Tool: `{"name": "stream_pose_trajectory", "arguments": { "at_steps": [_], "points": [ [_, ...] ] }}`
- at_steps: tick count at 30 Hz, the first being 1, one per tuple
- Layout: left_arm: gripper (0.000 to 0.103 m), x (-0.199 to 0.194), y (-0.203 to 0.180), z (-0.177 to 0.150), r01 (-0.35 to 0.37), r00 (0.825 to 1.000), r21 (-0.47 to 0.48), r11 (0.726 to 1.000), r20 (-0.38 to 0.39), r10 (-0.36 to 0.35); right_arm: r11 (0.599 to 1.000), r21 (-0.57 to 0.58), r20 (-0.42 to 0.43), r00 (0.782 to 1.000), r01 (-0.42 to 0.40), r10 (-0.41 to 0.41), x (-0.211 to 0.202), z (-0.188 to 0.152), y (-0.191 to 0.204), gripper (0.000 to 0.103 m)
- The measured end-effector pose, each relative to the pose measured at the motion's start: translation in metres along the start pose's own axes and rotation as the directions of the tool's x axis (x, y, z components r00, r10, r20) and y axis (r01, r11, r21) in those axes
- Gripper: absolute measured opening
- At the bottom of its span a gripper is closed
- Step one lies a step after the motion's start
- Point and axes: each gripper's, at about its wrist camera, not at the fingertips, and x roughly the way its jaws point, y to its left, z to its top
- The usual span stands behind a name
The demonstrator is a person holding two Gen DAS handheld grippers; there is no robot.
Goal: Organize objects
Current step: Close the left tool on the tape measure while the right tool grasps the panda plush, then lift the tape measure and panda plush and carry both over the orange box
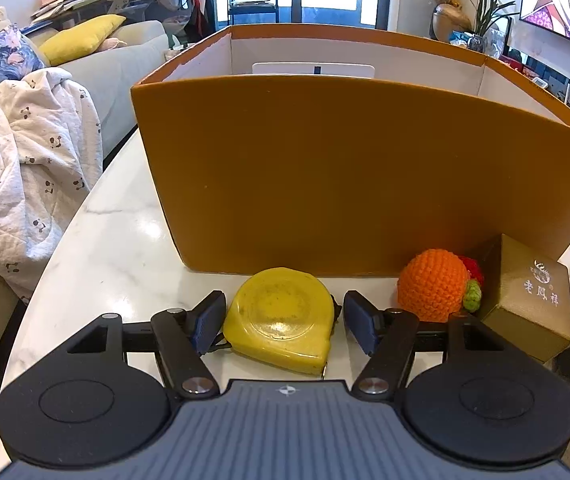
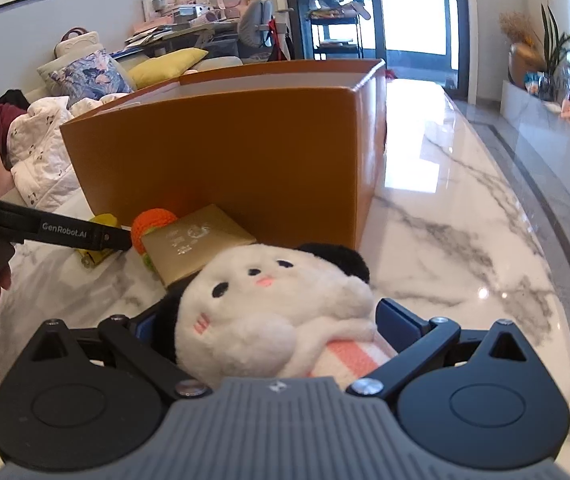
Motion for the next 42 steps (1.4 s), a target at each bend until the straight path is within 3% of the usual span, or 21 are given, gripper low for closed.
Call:
{"name": "stream_pose_trajectory", "arguments": {
  "at_steps": [6,8,14,28,31,35,42],
  "points": [
    [0.077,0.000,0.000,-0.001,-0.006,1.000,-0.006,1.000,0.004,0.006,1.000,0.011,-0.034,0.999,0.020,-0.020,0.001,0.003,0.002,0.102],
    [0.070,-0.001,0.001,0.000,-0.006,1.000,-0.010,1.000,-0.005,0.006,1.000,0.015,-0.062,0.998,0.018,-0.017,0.001,0.006,0.002,0.102],
    [0.070,-0.002,-0.001,0.003,-0.007,1.000,0.010,1.000,-0.030,0.007,0.998,0.056,-0.093,0.996,0.003,0.002,-0.002,0.012,-0.001,0.092],
    [0.069,-0.007,-0.013,0.004,-0.023,0.998,0.088,0.996,-0.057,0.028,0.999,0.046,-0.118,0.993,-0.009,0.014,-0.011,0.020,0.004,0.091],
    [0.069,-0.015,-0.013,0.008,-0.034,0.996,0.100,0.994,-0.076,0.042,0.999,0.033,-0.125,0.992,-0.010,0.015,-0.016,0.025,0.006,0.091],
    [0.069,-0.034,-0.010,0.013,0.007,0.997,0.089,0.996,-0.081,0.000,0.999,0.019,-0.126,0.991,-0.030,0.032,-0.027,0.034,0.010,0.091],
    [0.070,-0.058,-0.014,0.018,0.025,0.999,0.118,0.993,-0.044,-0.020,0.998,-0.014,-0.119,0.991,-0.067,0.065,-0.043,0.043,0.023,0.091]
  ]
}}
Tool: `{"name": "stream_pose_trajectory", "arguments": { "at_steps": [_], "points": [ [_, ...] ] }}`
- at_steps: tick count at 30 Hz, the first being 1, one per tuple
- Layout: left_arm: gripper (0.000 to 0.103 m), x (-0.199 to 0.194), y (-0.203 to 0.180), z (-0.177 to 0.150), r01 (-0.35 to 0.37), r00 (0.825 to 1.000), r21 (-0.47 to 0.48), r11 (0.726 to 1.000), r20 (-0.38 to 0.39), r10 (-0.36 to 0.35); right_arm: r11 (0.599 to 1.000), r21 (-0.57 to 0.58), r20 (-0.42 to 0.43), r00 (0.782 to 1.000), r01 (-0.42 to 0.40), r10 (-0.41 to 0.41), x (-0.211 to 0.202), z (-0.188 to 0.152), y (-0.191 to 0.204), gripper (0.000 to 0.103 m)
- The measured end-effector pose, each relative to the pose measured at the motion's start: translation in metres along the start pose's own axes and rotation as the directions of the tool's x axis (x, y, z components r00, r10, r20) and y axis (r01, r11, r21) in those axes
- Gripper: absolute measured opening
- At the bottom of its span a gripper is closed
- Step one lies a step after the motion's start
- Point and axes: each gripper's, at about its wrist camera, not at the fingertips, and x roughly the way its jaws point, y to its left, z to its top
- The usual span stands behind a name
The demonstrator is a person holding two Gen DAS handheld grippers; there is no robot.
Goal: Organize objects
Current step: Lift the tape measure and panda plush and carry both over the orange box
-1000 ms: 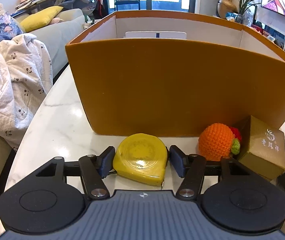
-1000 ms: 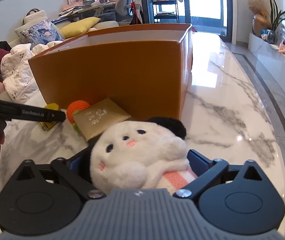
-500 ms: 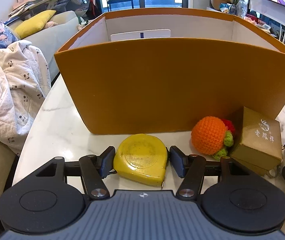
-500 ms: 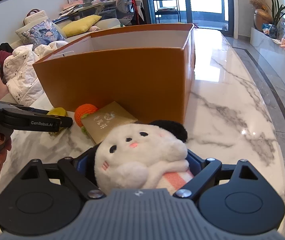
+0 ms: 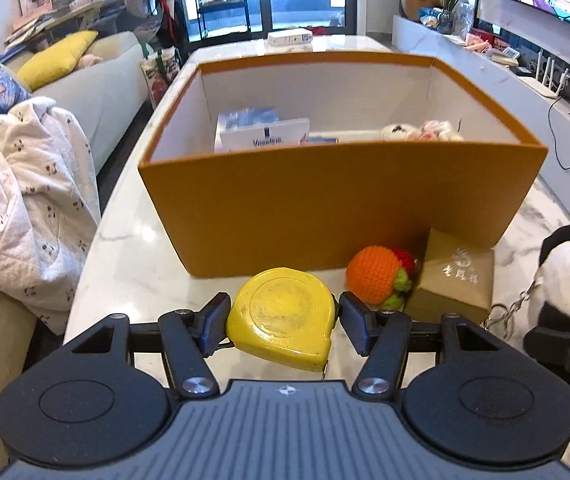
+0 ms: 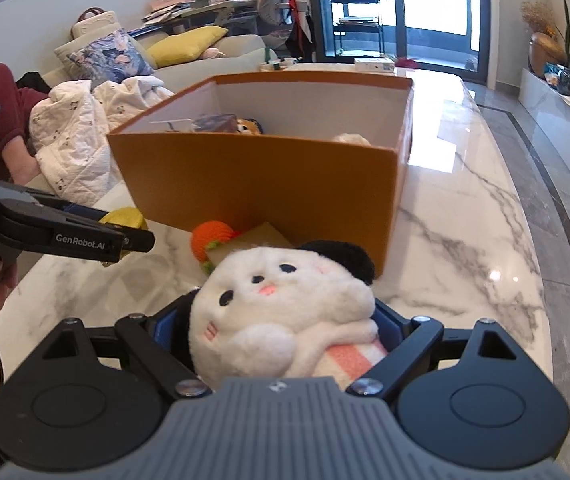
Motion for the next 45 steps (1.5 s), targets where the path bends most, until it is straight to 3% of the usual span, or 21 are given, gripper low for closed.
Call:
{"name": "stream_pose_trajectory", "arguments": {
  "at_steps": [17,28,32,38,45],
  "points": [
    [0.069,-0.037,0.001,0.018,0.005,0.991,-0.005,1.000,0.135,-0.004,0.998,-0.048,0.106,0.994,-0.036,0.041,-0.037,0.024,0.025,0.091],
    [0.069,-0.045,0.021,0.062,-0.009,0.968,-0.082,0.997,0.251,0.030,1.000,0.023,0.251,0.968,0.003,-0.009,-0.049,0.077,0.014,0.091],
    [0.069,-0.031,0.026,0.093,0.009,0.952,-0.116,0.993,0.304,0.027,0.996,0.087,0.296,0.955,0.007,-0.032,-0.034,0.107,0.004,0.091],
    [0.069,0.020,0.025,0.126,-0.039,0.957,-0.109,0.993,0.282,0.069,0.994,0.082,0.262,0.961,0.074,-0.093,0.019,0.138,-0.005,0.091],
    [0.069,0.059,0.019,0.152,0.008,0.966,-0.085,0.996,0.258,0.015,0.992,0.102,0.184,0.979,0.072,-0.090,0.073,0.137,-0.014,0.091]
  ]
}}
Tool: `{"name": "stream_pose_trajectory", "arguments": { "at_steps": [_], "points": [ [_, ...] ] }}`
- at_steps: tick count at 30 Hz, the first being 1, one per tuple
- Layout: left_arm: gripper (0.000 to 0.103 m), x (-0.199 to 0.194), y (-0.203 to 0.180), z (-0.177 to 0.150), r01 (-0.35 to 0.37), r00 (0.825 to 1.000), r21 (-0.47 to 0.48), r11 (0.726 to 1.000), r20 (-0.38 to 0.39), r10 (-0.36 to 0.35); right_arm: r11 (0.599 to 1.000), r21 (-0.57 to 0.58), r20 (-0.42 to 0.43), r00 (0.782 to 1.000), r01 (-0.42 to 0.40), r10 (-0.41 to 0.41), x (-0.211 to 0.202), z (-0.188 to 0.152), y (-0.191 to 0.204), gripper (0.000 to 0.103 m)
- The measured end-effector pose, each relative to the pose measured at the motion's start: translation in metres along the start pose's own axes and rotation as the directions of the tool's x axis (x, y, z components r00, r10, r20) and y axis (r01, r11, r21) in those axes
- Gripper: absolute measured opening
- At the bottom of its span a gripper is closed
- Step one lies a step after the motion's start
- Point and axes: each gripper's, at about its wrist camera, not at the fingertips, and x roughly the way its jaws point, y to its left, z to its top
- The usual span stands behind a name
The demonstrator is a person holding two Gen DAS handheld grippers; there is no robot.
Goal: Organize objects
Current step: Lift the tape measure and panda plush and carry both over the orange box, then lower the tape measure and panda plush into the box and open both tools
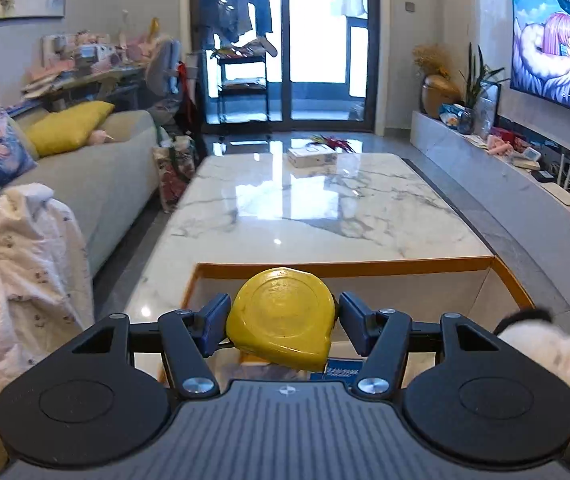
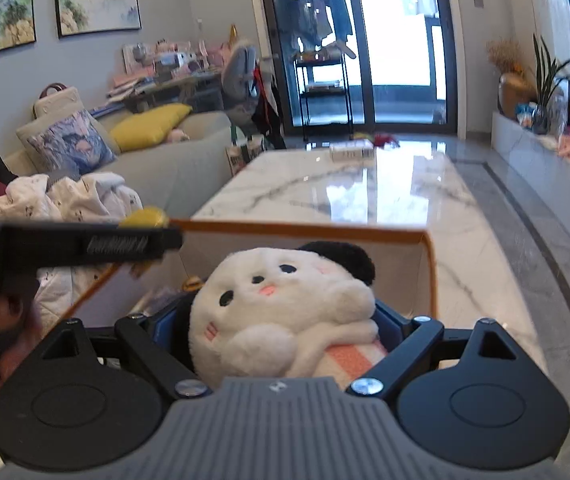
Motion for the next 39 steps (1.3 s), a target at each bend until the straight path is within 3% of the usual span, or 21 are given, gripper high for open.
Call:
{"name": "stream_pose_trajectory", "arguments": {
  "at_steps": [6,8,10,14,31,39],
  "points": [
    [0.070,0.027,-0.007,-0.002,0.070,0.996,-0.002,0.998,-0.055,-0.070,1.000,-0.024,-0.004,1.000,-0.008,0.008,0.011,-0.005,0.005,0.087],
    [0.070,0.033,-0.009,-0.004,0.074,0.995,0.006,0.997,-0.066,-0.073,0.999,-0.019,-0.002,1.000,-0.031,0.031,0.013,-0.005,0.005,0.069],
    [0.070,0.040,-0.009,-0.008,0.067,0.993,0.008,0.998,-0.099,-0.066,0.999,-0.008,-0.033,0.998,-0.052,0.052,0.021,-0.005,0.005,0.057],
    [0.070,0.046,-0.009,-0.009,0.061,0.987,0.003,0.998,-0.151,-0.060,1.000,-0.026,-0.076,0.997,-0.017,0.015,0.028,-0.012,0.001,0.057],
    [0.070,0.053,-0.027,-0.010,0.043,0.967,0.104,0.994,-0.255,-0.015,0.999,0.031,-0.123,0.992,-0.037,0.041,0.030,-0.015,-0.004,0.060],
    [0.070,0.055,-0.027,-0.010,0.036,0.963,0.117,0.992,-0.271,-0.003,1.000,-0.004,-0.135,0.991,-0.022,0.022,0.034,-0.015,0.005,0.062]
  ]
}}
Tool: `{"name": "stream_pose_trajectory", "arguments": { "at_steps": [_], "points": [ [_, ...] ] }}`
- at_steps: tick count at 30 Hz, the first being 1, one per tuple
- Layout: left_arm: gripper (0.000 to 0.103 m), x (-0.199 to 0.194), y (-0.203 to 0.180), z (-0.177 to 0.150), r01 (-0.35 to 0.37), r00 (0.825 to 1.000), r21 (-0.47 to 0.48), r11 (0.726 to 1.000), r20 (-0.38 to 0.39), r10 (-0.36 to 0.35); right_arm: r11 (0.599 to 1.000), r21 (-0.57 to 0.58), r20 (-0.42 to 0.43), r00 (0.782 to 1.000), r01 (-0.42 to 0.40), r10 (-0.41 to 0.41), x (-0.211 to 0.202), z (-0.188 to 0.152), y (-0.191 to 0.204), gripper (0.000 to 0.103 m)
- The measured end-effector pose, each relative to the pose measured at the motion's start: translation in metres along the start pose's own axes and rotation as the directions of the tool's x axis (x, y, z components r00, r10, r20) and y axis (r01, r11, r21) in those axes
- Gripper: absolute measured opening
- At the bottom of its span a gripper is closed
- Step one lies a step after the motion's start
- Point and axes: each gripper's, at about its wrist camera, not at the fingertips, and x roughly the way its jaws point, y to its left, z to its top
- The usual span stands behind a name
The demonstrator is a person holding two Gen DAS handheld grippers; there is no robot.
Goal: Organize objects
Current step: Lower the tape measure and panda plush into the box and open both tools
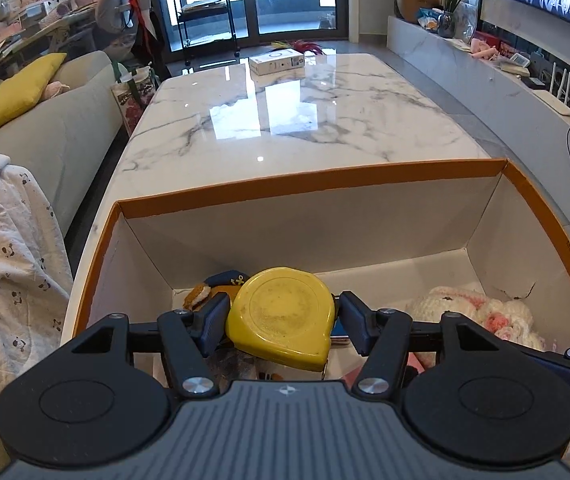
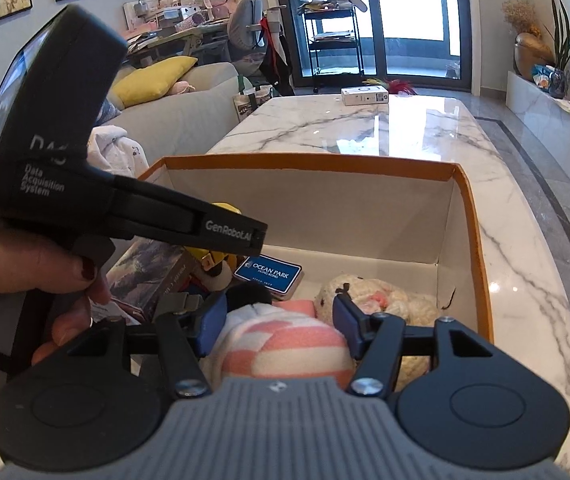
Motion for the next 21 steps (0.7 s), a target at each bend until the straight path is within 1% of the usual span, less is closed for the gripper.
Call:
{"name": "stream_pose_trajectory", "arguments": {
  "at_steps": [3,5,6,8,9,13,14,21],
  "points": [
    [0.071,0.001,-0.001,0.000,0.000,1.000,0.007,1.000,-0.012,0.000,1.000,0.000,-0.003,1.000,0.008,-0.008,0.002,-0.001,0.000,0.066],
    [0.073,0.001,0.000,-0.001,0.023,1.000,-0.004,1.000,-0.015,-0.023,1.000,-0.002,-0.003,1.000,0.012,-0.012,0.003,-0.002,0.001,0.069],
    [0.075,0.001,0.001,-0.001,0.034,0.999,-0.015,0.999,-0.014,-0.034,1.000,-0.005,-0.003,1.000,0.015,-0.015,0.003,-0.002,0.002,0.069],
    [0.089,0.000,0.002,-0.001,0.049,0.999,-0.034,0.998,-0.017,-0.050,1.000,-0.014,-0.004,1.000,0.019,-0.019,0.003,-0.002,0.004,0.072],
    [0.090,0.000,0.003,-0.002,0.051,0.998,-0.038,0.998,-0.020,-0.052,1.000,-0.019,-0.008,1.000,0.020,-0.020,0.004,-0.003,0.005,0.072],
    [0.090,0.000,-0.002,-0.002,0.030,0.999,-0.020,0.999,-0.025,-0.031,0.997,-0.068,-0.007,0.999,0.046,-0.047,0.006,-0.007,0.013,0.076],
    [0.091,-0.001,-0.003,-0.002,0.028,0.999,-0.017,0.999,-0.026,-0.028,0.997,-0.064,-0.007,0.999,0.045,-0.046,0.005,-0.007,0.013,0.077],
    [0.091,-0.005,-0.006,-0.005,0.012,0.999,-0.005,1.000,-0.032,-0.012,0.998,-0.058,-0.007,0.999,0.039,-0.039,0.003,-0.006,0.011,0.077]
  ]
}}
